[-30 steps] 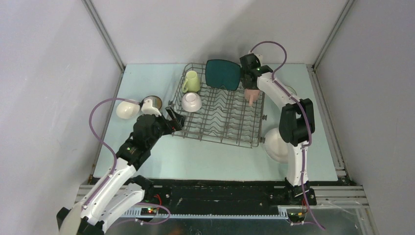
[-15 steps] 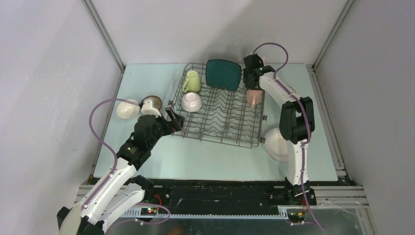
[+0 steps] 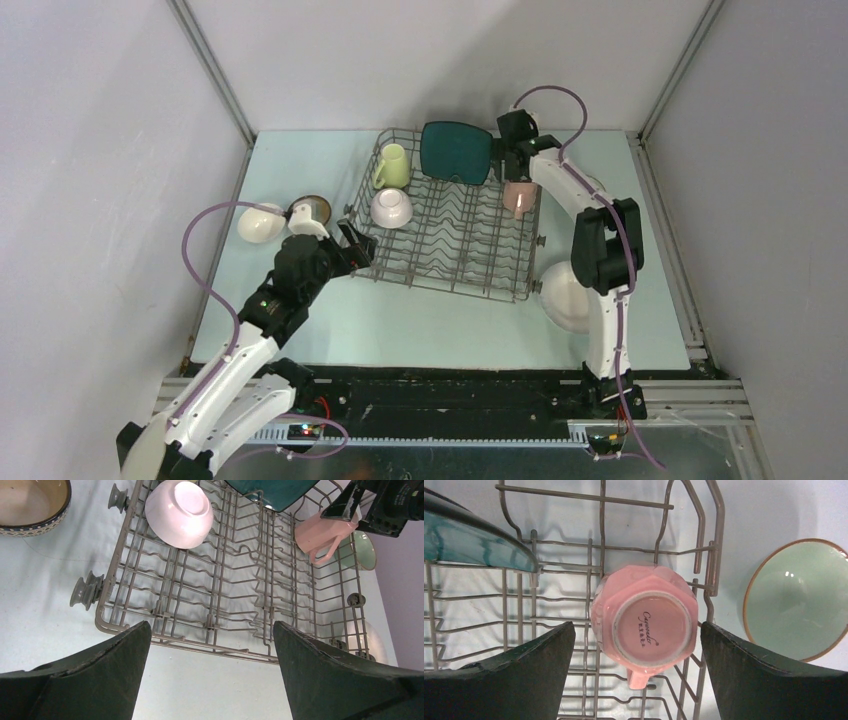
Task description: Load the mixed dishes into the dish rack
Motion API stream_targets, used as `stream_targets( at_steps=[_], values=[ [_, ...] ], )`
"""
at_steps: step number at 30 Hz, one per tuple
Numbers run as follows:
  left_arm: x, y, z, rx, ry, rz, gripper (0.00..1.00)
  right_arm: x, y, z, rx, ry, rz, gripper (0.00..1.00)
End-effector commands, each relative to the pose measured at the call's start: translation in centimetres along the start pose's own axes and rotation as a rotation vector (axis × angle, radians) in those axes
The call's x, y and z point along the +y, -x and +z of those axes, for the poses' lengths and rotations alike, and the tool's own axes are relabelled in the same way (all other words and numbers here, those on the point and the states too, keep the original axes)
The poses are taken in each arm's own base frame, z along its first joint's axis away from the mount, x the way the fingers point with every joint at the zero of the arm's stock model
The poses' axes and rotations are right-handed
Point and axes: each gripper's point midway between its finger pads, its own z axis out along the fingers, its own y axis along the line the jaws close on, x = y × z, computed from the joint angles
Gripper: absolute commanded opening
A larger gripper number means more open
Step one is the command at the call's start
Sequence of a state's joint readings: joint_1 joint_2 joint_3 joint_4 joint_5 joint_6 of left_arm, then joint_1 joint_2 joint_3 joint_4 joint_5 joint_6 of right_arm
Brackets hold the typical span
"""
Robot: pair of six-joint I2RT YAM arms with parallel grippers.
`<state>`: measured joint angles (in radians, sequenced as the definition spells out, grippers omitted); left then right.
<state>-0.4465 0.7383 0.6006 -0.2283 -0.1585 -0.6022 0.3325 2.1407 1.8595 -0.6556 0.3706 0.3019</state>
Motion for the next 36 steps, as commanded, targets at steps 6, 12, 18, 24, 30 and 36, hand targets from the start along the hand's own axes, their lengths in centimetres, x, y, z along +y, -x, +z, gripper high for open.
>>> stream_targets(
  at_steps=[6, 12, 18, 24, 30, 36],
  values=[
    [0.3, 0.9, -0.2, -0.039, 0.015, 0.004, 0.98, -0.4, 5.6, -6.4, -0.173, 0.068, 0.050, 1.00],
    [0.3, 0.8, -0.1, -0.029, 0.017, 0.000, 0.98, -1.2, 6.6, -8.6, -0.207, 0.080, 0.061, 1.00],
    [0.0, 0.6, 0.1, -0.019, 0.007, -0.001, 0.98, -2.5, 6.5, -11.0, -0.243, 0.096, 0.076, 1.00],
    [-0.3, 0.5, 0.1, -0.019, -0.012, -0.008, 0.98, -4.8, 6.6, -14.5, -0.346, 0.172, 0.167, 1.00],
    [-0.9, 0.1, 0.3, -0.011, -0.050, -0.023, 0.98, -9.4, 4.5, -15.4, -0.384, 0.138, 0.349, 1.00],
    [-1.6, -0.4, 0.5, 0.018, -0.088, -0.037, 0.98, -14.7, -0.1, -11.6, -0.283, 0.056, 0.712, 0.99]
  ],
)
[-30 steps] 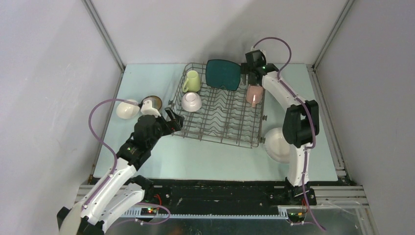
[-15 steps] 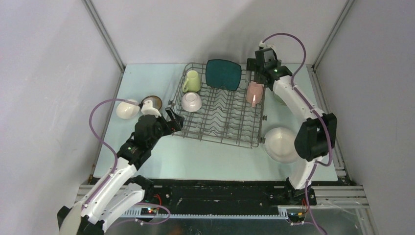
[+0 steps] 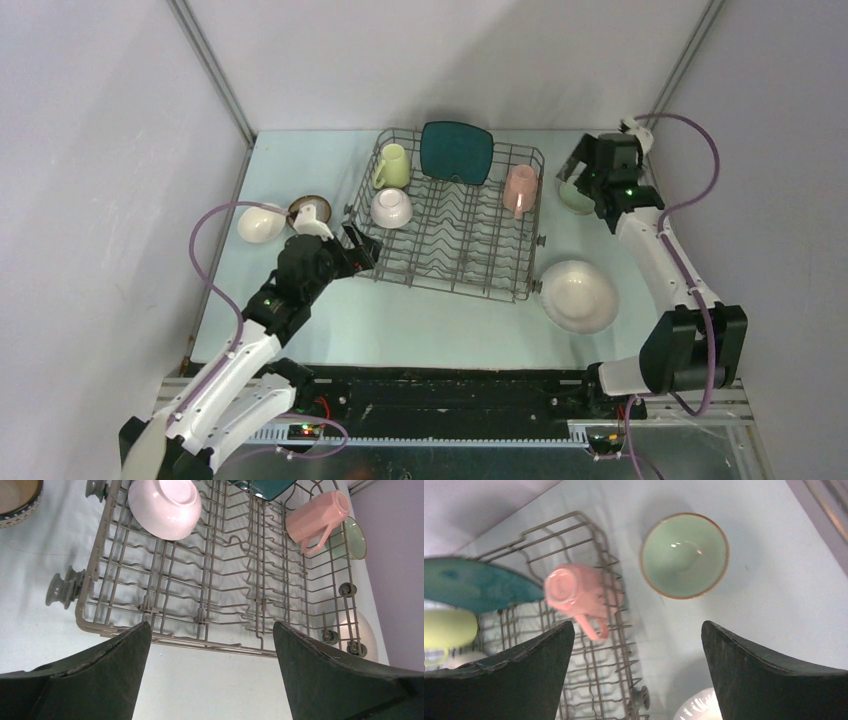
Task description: Load the mixed dishes into the dish rack
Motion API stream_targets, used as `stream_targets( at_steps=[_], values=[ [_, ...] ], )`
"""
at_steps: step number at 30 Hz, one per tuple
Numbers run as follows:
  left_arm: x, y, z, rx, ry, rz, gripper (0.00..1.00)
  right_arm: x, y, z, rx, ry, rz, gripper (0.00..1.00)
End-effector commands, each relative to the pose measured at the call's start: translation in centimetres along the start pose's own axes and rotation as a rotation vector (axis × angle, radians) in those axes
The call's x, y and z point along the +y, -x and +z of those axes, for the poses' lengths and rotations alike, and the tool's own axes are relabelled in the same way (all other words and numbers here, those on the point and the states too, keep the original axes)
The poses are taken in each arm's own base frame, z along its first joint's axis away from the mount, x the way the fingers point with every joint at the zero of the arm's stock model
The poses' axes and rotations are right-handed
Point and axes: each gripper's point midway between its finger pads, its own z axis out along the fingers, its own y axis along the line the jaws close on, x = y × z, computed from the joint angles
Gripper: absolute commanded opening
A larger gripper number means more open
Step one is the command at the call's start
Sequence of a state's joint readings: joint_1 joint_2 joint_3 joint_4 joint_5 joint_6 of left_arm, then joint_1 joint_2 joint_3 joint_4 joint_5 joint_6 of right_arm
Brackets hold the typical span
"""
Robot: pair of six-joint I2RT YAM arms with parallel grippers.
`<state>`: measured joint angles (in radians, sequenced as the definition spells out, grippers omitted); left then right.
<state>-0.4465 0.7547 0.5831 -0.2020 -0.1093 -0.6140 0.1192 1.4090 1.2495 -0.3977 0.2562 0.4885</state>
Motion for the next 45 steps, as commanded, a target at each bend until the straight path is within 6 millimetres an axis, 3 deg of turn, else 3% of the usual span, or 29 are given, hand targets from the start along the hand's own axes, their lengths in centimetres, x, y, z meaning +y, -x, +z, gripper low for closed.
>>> stream_targets(
  at_steps=[1, 3, 5, 7, 12, 18, 30, 32, 38, 39, 45],
  values=[
    [-1.1, 0.5, 0.2, -0.013, -0.054, -0.025, 0.98, -4.1, -1.0, 2.0, 0.010, -0.085, 0.333, 0.98],
    [-1.2, 0.4, 0.2, -0.011, -0.058, -0.025, 0.98, -6.9, -2.1, 3.4, 0.032, -0.173, 0.422, 0.91],
    [-1.2, 0.4, 0.2, -0.011, -0.061, -0.025, 0.98, -8.6, -3.1, 4.4, 0.050, -0.237, 0.492, 0.77],
    [-1.3, 0.4, 0.2, -0.011, -0.064, -0.026, 0.98, -9.4, -3.5, 5.6, 0.049, -0.249, 0.547, 0.72],
    [-1.2, 0.6, 0.0, -0.018, -0.062, -0.026, 0.98, -9.3, -3.9, 8.7, 0.055, -0.202, 0.624, 0.74],
    [-1.0, 0.7, -0.2, -0.020, -0.049, -0.020, 0.98, -10.2, -6.0, 11.8, 0.087, -0.219, 0.664, 0.71],
    [-0.7, 0.6, 0.2, -0.013, -0.027, -0.022, 0.98, -11.4, -8.6, 14.3, 0.120, -0.262, 0.680, 0.64],
    [-0.7, 0.5, 0.3, -0.008, -0.026, -0.023, 0.98, -11.4, -9.2, 14.6, 0.136, -0.260, 0.684, 0.54],
    [-1.2, 0.5, 0.2, -0.001, -0.049, -0.015, 0.98, -11.0, -8.9, 13.9, 0.139, -0.255, 0.645, 0.04],
    [-1.5, 0.6, 0.1, 0.003, -0.062, -0.015, 0.98, -10.9, -8.2, 13.4, 0.122, -0.254, 0.642, 0.00],
    [-2.9, 0.3, -0.3, 0.017, -0.128, 0.014, 0.98, -10.1, -4.2, 10.0, -0.003, -0.272, 0.608, 0.00]
  ],
)
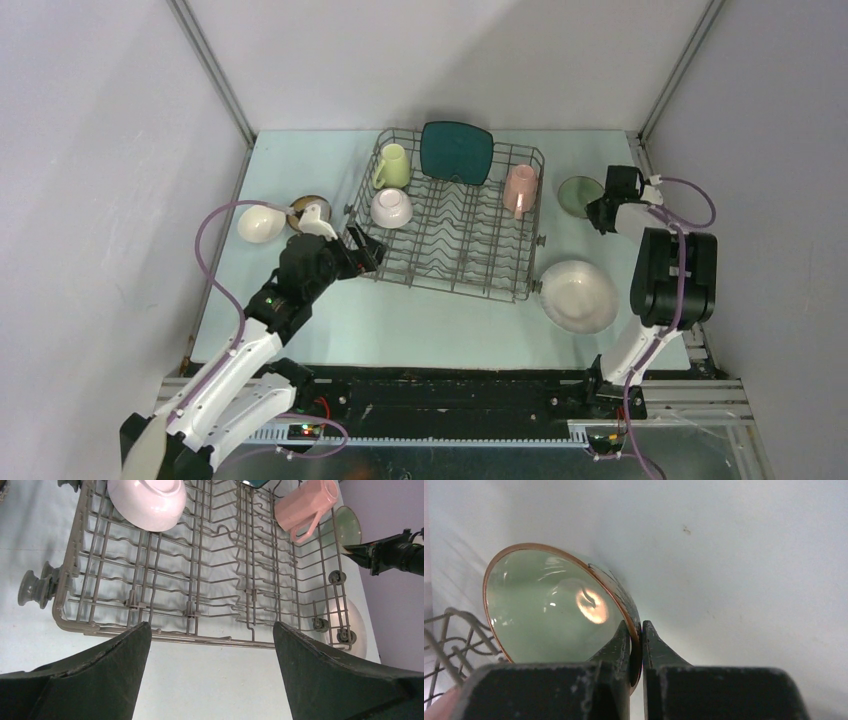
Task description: Load the mixed dishes into the dish rack
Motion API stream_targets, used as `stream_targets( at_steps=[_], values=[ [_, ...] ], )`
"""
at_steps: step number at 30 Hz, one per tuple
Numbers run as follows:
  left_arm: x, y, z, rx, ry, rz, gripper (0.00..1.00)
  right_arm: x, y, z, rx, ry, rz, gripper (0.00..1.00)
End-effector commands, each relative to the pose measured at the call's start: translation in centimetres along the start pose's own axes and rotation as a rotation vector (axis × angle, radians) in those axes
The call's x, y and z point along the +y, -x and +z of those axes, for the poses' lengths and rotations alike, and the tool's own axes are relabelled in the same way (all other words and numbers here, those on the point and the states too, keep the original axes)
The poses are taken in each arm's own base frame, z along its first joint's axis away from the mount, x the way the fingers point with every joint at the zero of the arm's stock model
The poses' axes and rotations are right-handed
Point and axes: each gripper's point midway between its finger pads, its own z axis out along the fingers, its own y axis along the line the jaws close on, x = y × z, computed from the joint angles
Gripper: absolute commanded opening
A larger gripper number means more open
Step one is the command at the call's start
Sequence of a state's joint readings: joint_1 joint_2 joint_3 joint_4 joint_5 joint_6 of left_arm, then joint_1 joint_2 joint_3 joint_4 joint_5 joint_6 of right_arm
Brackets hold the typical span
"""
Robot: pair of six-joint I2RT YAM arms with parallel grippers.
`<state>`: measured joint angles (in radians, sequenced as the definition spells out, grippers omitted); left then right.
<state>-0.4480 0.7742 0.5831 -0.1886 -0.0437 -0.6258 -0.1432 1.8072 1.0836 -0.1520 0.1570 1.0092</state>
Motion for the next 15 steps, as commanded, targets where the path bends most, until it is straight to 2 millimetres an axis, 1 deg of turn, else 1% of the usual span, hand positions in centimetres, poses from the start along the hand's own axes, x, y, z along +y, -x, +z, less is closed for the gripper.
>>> stream_targets(
  at_steps=[1, 2, 3, 4, 5, 6, 7, 8, 9, 10, 11, 12, 13, 14, 15],
  values=[
    [-2.1, 0.9, -0.4, -0.019, -0.083, 0.034, 0.98, 4.1, 4.9, -6.2, -0.208, 0.101, 0.014, 0.00],
    [-2.3, 0.8, -0.5, -0.016, -0.087, 0.037, 0.98, 4.0, 5.1, -6.8, -0.219, 0.092, 0.010, 0.00],
    [-2.6, 0.7, -0.5, -0.010, -0.095, 0.043, 0.98, 4.3, 5.8, -8.1, -0.258, 0.100, 0.007, 0.00],
    [-2.8, 0.7, -0.6, -0.010, -0.101, 0.047, 0.98, 4.2, 6.0, -8.7, -0.271, 0.094, 0.001, 0.00],
    [-3.0, 0.5, -0.6, -0.006, -0.109, 0.051, 0.98, 4.6, 6.7, -10.1, -0.312, 0.104, -0.008, 0.00],
    [-3.2, 0.5, -0.7, -0.006, -0.114, 0.056, 0.98, 4.5, 6.9, -10.8, -0.328, 0.102, -0.033, 0.00],
    [-3.4, 0.4, -0.7, -0.002, -0.122, 0.061, 0.98, 5.0, 7.3, -12.2, -0.365, 0.114, -0.045, 0.00],
    [-3.6, 0.4, -0.7, -0.004, -0.128, 0.069, 0.98, 5.0, 7.5, -12.9, -0.382, 0.113, -0.078, 0.00],
    [-4.0, 0.4, -0.8, -0.005, -0.138, 0.082, 0.98, 5.5, 7.6, -14.4, -0.411, 0.130, -0.093, 0.00],
    [-4.2, 0.3, -1.0, -0.005, -0.135, 0.106, 0.98, 5.5, 7.9, -15.2, -0.430, 0.132, -0.121, 0.00],
    [-4.6, 0.8, -1.2, -0.017, -0.137, 0.118, 0.98, 6.6, 7.0, -16.8, -0.438, 0.172, -0.149, 0.00],
    [-4.7, 0.7, -1.3, -0.022, -0.126, 0.144, 0.98, 6.9, 6.6, -17.5, -0.440, 0.186, -0.187, 0.00],
    [-5.1, 1.2, -1.5, -0.034, -0.126, 0.153, 0.98, 7.7, 5.7, -18.8, -0.433, 0.226, -0.212, 0.00],
    [-5.1, 1.2, -1.6, -0.040, -0.116, 0.170, 0.98, 8.4, 4.3, -19.6, -0.416, 0.257, -0.256, 0.00],
    [-5.4, 1.6, -1.7, -0.049, -0.117, 0.175, 0.98, 8.6, 3.9, -20.6, -0.412, 0.280, -0.273, 0.00]
  ],
)
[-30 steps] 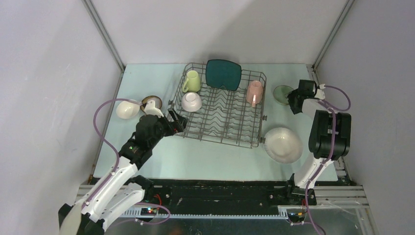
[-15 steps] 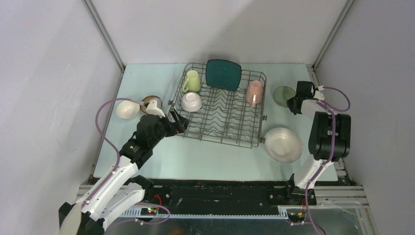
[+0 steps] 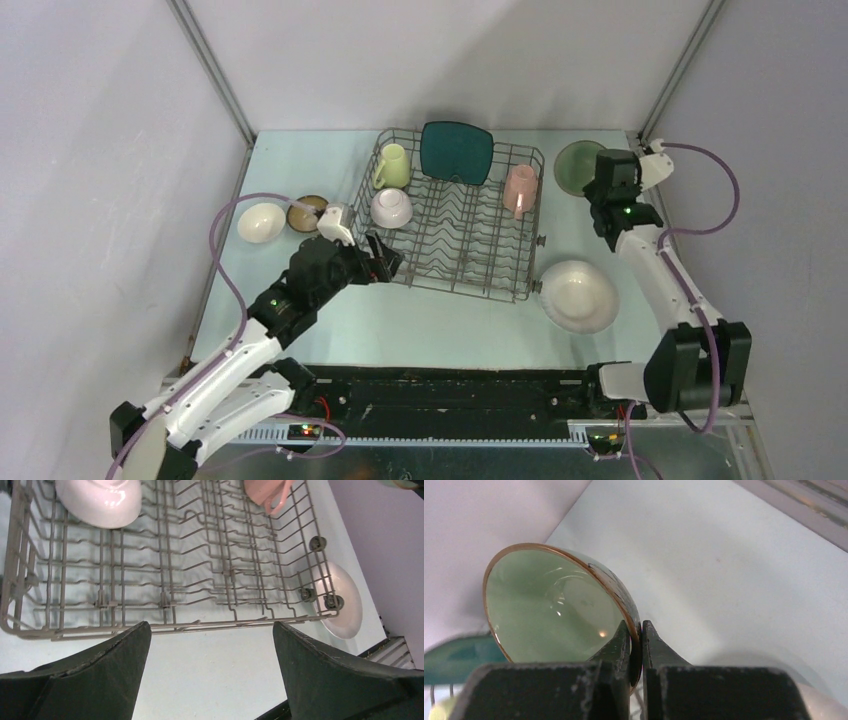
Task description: Load the mixed dishes into the dish rack
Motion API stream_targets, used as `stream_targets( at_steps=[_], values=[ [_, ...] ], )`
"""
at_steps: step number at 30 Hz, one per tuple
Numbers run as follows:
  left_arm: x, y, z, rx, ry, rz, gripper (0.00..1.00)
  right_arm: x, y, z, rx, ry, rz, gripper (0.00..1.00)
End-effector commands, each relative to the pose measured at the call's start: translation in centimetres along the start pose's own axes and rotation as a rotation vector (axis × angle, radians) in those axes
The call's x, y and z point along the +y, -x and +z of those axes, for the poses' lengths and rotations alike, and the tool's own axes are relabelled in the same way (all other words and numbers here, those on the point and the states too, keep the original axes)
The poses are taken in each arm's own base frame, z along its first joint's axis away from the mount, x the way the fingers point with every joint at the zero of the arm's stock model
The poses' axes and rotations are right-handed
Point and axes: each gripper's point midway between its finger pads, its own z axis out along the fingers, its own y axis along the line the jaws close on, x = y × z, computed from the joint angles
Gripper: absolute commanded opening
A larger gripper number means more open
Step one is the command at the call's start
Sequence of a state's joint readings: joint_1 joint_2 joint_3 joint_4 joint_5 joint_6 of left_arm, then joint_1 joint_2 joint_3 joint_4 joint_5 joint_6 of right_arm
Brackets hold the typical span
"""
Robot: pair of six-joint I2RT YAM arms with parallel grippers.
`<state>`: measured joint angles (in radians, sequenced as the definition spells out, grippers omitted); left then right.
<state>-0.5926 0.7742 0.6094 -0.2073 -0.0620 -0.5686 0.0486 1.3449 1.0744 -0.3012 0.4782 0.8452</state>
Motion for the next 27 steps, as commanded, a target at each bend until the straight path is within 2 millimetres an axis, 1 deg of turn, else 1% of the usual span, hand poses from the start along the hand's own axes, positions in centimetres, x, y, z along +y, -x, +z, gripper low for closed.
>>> stream_targets(
  at_steps=[1, 2, 3, 4, 5, 6, 7, 8, 9, 10, 11, 12, 14, 17, 18, 20, 24, 27],
  values=[
    [-1.8, 3.8, -1.0, -0.110, -0.001, 0.081, 0.98, 4.9, 1.1, -5.9, -0.068, 0.178, -0.101, 0.00],
    [-1.9, 4.1, -1.1, -0.117, -0.001, 0.087, 0.98, 5.3, 0.4, -6.6, -0.053, 0.199, -0.124, 0.00],
    [-2.0, 4.2, -1.1, -0.125, 0.001, 0.099, 0.98, 6.3, -0.7, -8.1, -0.035, 0.249, -0.163, 0.00],
    [-2.2, 4.5, -1.2, -0.131, -0.001, 0.103, 0.98, 6.8, -1.4, -8.8, -0.021, 0.271, -0.190, 0.00],
    [-2.2, 4.6, -1.3, -0.138, 0.000, 0.114, 0.98, 7.7, -2.7, -10.2, -0.001, 0.312, -0.223, 0.00],
    [-2.4, 4.9, -1.4, -0.145, -0.002, 0.121, 0.98, 7.6, -3.6, -10.7, 0.025, 0.316, -0.238, 0.00],
    [-2.5, 5.0, -1.5, -0.151, -0.001, 0.125, 0.98, 8.3, -5.0, -11.9, 0.060, 0.358, -0.258, 0.00],
    [-2.5, 5.2, -1.5, -0.159, 0.003, 0.129, 0.98, 8.3, -5.9, -12.3, 0.087, 0.362, -0.269, 0.00],
    [-2.6, 5.3, -1.7, -0.163, 0.000, 0.132, 0.98, 8.7, -7.3, -13.3, 0.119, 0.389, -0.293, 0.00],
    [-2.6, 5.5, -1.8, -0.171, 0.001, 0.135, 0.98, 8.6, -8.1, -13.8, 0.139, 0.392, -0.309, 0.00],
    [-2.6, 5.5, -1.9, -0.176, 0.002, 0.135, 0.98, 8.7, -9.5, -14.9, 0.163, 0.411, -0.347, 0.00],
    [-2.6, 5.7, -2.1, -0.184, 0.001, 0.136, 0.98, 8.8, -10.2, -15.4, 0.172, 0.418, -0.364, 0.00],
    [-2.7, 5.7, -2.2, -0.191, -0.003, 0.134, 0.98, 8.9, -12.6, -17.0, 0.195, 0.442, -0.436, 0.00],
    [-2.9, 5.7, -2.2, -0.192, -0.015, 0.130, 0.98, 8.2, -14.7, -17.6, 0.240, 0.434, -0.486, 0.00],
    [-3.1, 5.6, -2.2, -0.187, -0.024, 0.128, 0.98, 8.2, -15.7, -18.0, 0.264, 0.447, -0.510, 0.00],
    [-3.3, 5.3, -2.0, -0.179, -0.036, 0.120, 0.98, 8.4, -16.9, -18.8, 0.289, 0.475, -0.538, 0.00],
    [-4.0, 4.6, -1.5, -0.147, -0.074, 0.110, 0.98, 9.3, -18.6, -20.5, 0.309, 0.541, -0.572, 0.00],
    [-4.2, 4.0, -0.9, -0.114, -0.080, 0.108, 0.98, 9.6, -19.2, -21.1, 0.323, 0.561, -0.570, 0.00]
  ],
)
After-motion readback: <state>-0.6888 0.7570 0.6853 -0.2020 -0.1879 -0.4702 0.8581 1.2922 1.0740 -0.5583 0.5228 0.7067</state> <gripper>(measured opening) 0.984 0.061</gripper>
